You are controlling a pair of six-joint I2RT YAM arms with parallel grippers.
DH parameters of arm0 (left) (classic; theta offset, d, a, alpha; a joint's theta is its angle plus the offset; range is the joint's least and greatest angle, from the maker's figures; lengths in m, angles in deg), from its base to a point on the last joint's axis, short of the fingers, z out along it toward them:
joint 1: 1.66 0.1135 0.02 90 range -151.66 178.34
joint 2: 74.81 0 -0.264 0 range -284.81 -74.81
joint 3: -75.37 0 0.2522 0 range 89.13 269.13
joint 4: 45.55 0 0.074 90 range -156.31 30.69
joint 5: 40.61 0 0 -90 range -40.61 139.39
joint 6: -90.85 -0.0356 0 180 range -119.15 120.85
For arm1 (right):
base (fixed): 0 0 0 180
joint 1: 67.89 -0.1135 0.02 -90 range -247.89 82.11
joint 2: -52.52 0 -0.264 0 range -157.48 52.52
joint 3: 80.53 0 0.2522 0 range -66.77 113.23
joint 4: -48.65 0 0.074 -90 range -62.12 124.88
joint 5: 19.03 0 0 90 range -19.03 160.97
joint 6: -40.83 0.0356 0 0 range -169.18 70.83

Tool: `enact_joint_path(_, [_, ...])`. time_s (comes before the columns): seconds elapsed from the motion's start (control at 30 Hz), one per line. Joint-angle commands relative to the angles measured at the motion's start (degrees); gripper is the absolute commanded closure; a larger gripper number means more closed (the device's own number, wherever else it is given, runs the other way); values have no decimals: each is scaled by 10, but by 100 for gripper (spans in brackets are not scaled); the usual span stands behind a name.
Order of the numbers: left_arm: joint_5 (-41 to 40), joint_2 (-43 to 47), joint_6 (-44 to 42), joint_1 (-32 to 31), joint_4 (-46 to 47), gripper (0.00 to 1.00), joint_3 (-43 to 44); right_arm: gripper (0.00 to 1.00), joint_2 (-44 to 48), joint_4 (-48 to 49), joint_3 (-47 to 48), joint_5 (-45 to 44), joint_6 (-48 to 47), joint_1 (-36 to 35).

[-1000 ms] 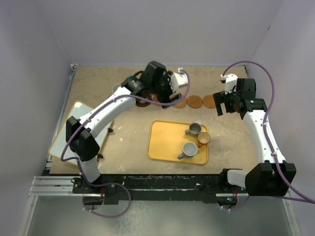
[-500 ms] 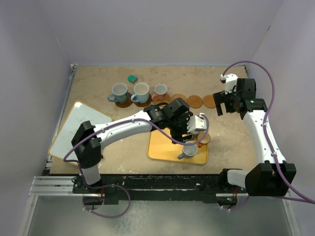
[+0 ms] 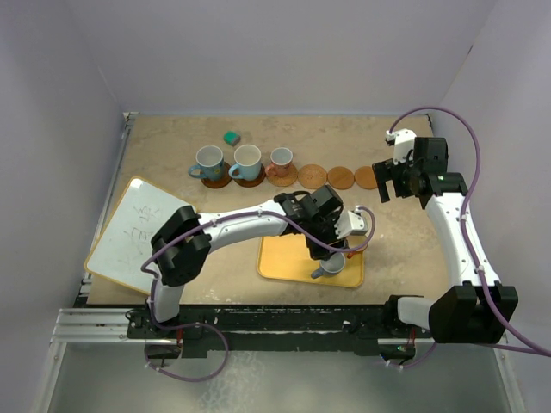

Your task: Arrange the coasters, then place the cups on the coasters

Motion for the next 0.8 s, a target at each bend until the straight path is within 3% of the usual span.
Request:
enact_joint_path(0.0, [15, -7, 25, -13, 21, 48, 18, 0, 9, 12, 1, 0, -6, 3])
enact_joint_path(0.57, [4, -15, 12, -21, 3, 96, 27, 0, 11, 12, -1, -2, -9, 3])
enact_joint_path(0.77, [-16, 13, -24, -20, -16, 97, 31, 0, 9, 13, -1, -4, -10, 3])
